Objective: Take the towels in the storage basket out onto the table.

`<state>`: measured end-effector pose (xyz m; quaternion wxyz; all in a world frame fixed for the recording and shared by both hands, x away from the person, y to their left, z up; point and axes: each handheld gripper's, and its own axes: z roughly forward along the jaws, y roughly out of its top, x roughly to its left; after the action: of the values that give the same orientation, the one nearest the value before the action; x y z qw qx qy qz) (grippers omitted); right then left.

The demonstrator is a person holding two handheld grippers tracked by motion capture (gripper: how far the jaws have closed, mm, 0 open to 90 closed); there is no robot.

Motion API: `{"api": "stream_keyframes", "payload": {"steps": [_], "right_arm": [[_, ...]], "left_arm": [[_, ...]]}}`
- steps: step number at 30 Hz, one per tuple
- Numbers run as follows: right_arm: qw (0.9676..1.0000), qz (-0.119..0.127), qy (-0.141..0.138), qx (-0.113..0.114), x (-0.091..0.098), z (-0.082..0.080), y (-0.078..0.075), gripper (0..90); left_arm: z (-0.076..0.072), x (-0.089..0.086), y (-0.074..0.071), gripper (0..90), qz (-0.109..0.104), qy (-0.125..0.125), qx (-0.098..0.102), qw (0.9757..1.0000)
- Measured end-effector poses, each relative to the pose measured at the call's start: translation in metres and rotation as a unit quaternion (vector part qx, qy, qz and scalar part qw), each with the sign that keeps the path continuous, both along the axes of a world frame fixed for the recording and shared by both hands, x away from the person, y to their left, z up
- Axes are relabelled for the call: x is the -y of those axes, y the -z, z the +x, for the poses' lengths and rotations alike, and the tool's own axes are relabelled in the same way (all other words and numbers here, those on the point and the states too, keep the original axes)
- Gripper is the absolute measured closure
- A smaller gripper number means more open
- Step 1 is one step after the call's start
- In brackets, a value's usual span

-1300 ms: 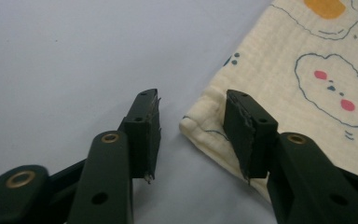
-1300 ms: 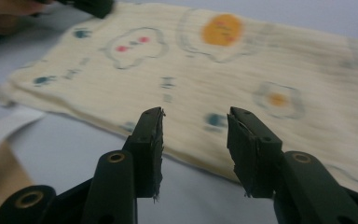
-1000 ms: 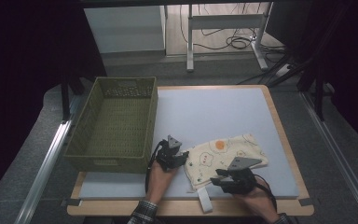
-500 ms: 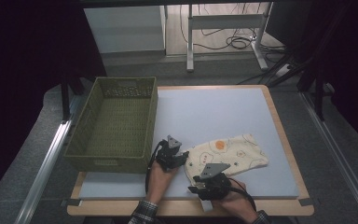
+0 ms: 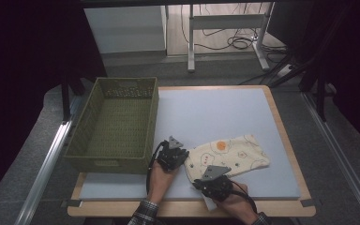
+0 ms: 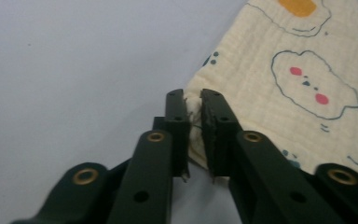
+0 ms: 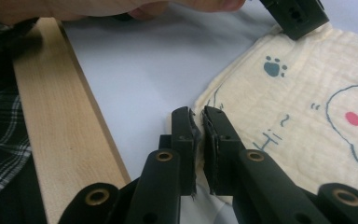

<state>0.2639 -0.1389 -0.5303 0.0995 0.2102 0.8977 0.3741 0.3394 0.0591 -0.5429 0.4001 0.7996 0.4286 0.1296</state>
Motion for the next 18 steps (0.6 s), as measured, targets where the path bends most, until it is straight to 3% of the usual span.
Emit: {"api": "stream_keyframes", "payload": {"steps": [7, 18], "right_arm": [[0.9998, 0.019, 0.001, 0.0, 0.006, 0.0, -0.007, 83.6], [0.9984, 0.05, 0.025, 0.011, 0.033, 0.005, -0.028, 83.5]], "left_arm": [[-0.001, 0.001, -0.004, 85.9, 0.002, 0.002, 0.011, 0.9999], [0.01, 0.016, -0.037, 85.4, -0.018, 0.018, 0.034, 0.9991]]}}
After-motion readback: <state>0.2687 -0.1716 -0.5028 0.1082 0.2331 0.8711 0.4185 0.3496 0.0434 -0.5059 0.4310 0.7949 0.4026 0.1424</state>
